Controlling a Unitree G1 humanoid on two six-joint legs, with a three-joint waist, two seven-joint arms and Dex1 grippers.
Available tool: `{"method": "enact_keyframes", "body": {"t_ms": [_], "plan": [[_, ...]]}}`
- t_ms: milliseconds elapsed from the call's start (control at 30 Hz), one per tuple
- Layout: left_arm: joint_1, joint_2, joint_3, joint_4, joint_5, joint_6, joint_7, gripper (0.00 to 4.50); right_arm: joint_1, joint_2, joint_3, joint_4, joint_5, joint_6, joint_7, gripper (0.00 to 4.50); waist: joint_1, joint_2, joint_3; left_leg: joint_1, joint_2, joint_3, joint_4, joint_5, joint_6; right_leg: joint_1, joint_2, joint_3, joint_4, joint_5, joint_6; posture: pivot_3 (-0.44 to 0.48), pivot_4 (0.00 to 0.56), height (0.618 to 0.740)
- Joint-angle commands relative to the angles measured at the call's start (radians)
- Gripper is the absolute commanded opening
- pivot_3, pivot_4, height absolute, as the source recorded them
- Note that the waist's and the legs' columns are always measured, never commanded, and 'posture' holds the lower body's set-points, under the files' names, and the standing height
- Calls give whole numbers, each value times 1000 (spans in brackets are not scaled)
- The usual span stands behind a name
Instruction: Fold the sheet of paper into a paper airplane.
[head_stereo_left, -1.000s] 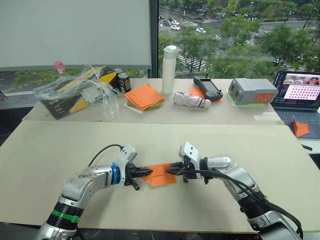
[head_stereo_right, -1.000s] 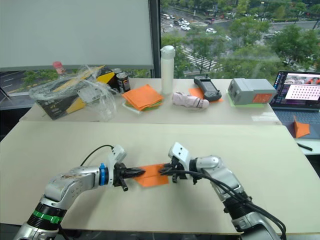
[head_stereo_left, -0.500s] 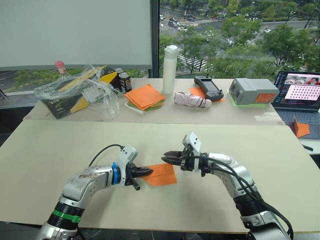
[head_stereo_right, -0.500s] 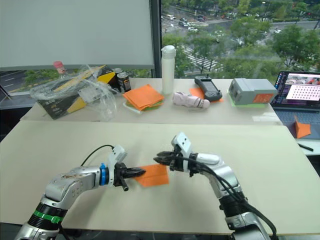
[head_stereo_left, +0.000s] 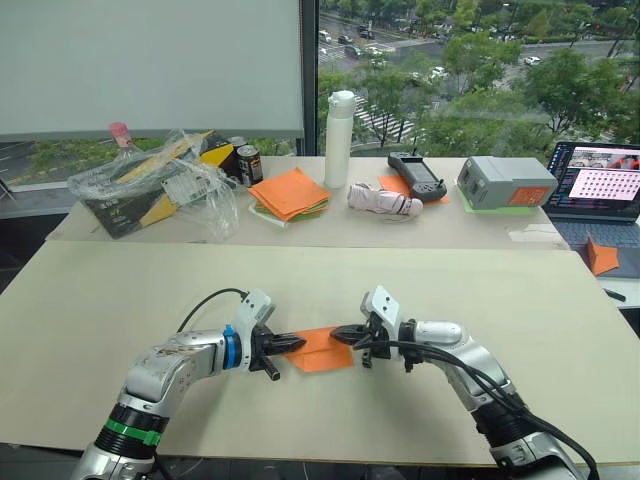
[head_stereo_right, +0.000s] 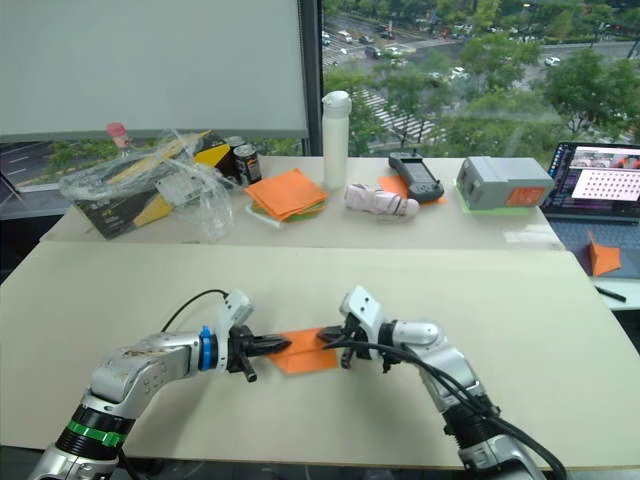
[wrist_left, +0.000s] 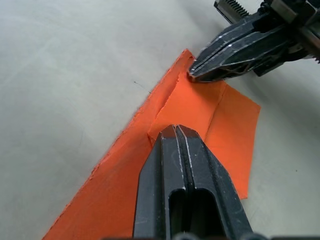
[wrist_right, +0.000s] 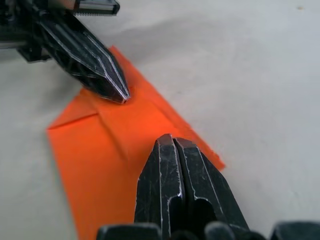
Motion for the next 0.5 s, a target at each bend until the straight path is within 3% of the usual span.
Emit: {"method": "enact_keyframes", "body": {"t_ms": [33,500], "plan": [[6,7,-11,27,27,7,4,0,2,-19,18,4,-27,-15,6,14,0,0,0,0,0,0,0,0,0,0,0,0,0,0,0,0,150,740],[-1,6,-13,39,30,0,4,0,54,-146,76,32,-93,-108,73,14,2,0,0,9,0,0,-1,-2,3,13,0,-2,-7,0,0,0,150,740]]}}
